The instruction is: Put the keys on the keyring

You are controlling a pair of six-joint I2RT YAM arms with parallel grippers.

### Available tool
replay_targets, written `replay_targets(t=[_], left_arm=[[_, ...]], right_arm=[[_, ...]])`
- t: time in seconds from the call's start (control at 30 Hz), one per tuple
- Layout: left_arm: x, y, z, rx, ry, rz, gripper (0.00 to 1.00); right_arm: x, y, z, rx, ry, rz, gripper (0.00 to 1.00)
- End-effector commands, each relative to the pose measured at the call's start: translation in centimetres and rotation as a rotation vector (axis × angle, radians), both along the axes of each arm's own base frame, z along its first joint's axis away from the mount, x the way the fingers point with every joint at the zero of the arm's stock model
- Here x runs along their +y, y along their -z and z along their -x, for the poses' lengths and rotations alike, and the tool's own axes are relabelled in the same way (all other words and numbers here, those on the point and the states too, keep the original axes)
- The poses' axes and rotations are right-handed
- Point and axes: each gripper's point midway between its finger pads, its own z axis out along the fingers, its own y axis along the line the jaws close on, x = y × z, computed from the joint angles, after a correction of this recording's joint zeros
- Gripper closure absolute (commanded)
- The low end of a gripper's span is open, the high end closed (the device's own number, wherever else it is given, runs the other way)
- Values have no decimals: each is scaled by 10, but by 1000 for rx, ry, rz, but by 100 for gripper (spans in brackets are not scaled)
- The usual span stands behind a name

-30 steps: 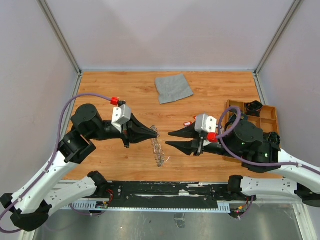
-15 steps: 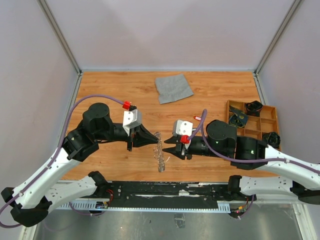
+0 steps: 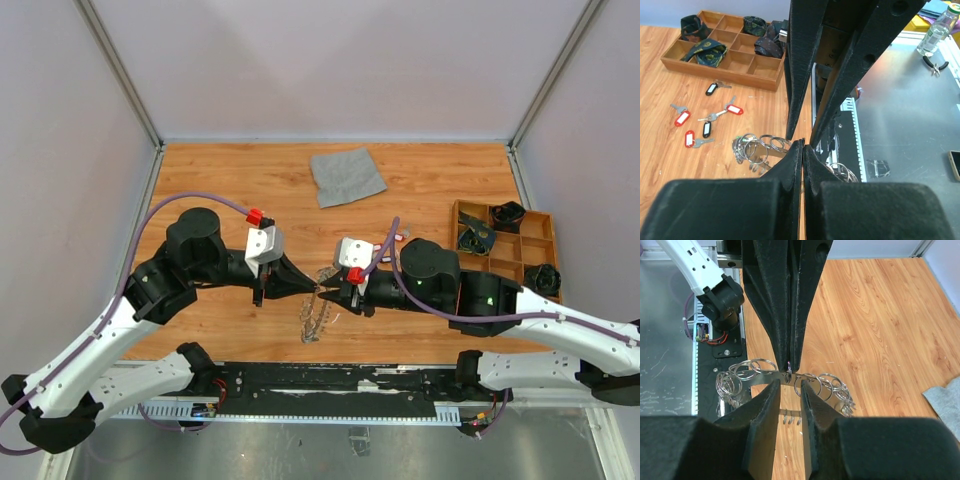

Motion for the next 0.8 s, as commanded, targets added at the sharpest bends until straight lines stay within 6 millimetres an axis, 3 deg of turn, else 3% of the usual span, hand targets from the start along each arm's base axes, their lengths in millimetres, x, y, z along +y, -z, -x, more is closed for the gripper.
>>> replay_targets(t=[0.0,0.33,0.47,0.6,0.77], left_arm=[[2,-18,10,-53,41,47,99],[3,-19,12,-59,48,52,99],[3,-20,13,-64,50,57,99],[3,-22,13,-65,47,72,99],[6,-47,19,-78,35,171,76]], right_arm=[[4,-15,-5,-2,19,-60,77],[13,-12,-1,13,-12,-58,89],[14,-13,0,10,-19,-73,99],[13,-23,0,-15,-18,-155,99],[15,-37,5,-29,-46,-276,100]])
